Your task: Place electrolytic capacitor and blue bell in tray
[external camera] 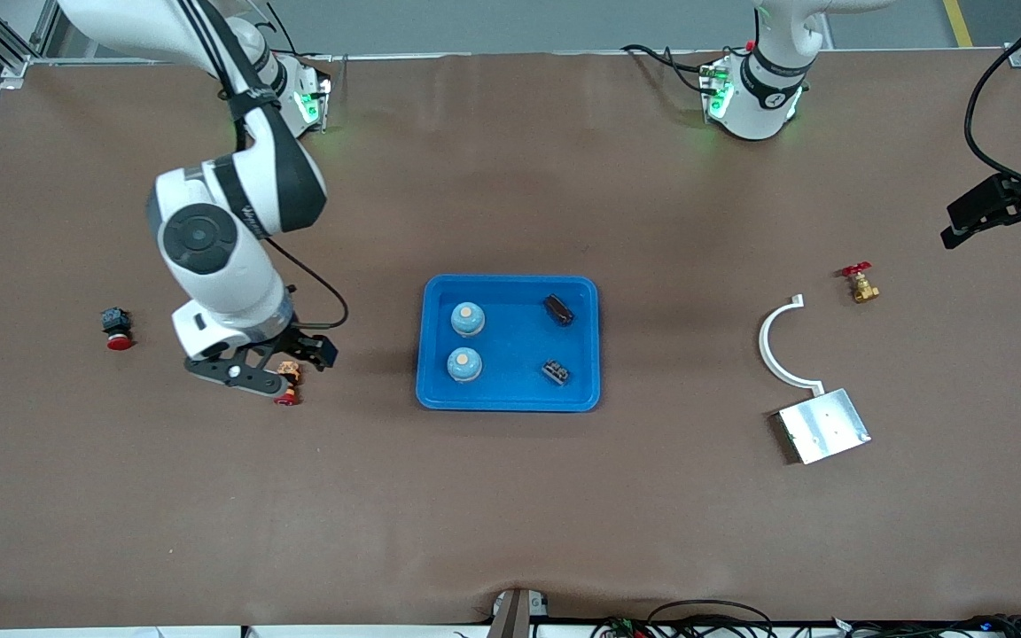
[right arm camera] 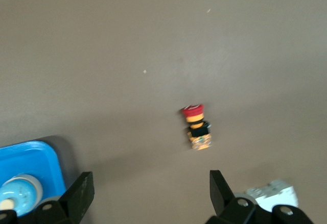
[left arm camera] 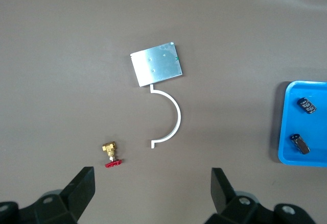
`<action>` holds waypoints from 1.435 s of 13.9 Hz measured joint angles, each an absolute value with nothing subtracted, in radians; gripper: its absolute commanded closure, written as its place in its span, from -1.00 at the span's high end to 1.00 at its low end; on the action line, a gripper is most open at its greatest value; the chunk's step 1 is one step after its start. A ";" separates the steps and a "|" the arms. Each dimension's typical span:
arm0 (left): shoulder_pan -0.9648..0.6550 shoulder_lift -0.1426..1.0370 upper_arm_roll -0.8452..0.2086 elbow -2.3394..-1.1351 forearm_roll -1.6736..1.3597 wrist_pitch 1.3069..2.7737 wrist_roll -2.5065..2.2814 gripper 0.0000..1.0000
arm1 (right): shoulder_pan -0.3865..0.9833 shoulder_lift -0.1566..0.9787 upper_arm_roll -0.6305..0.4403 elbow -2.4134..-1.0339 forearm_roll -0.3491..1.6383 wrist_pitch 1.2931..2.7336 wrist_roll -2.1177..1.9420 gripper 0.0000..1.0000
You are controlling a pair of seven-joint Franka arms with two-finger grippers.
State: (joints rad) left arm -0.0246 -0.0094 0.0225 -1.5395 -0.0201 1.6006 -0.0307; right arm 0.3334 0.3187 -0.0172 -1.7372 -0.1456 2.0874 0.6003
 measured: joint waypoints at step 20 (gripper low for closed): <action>-0.027 -0.010 0.021 -1.537 -0.020 1.456 -0.025 1.00 | 0.016 0.104 -0.020 -1.684 -0.085 1.786 0.046 1.00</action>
State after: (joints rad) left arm -0.0268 -0.0095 0.0211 -1.5366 -0.0201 1.4555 -0.0245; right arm 0.0162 0.1037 -0.0200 -1.6836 -0.0851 1.7856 0.0461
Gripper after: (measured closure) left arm 0.000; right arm 0.000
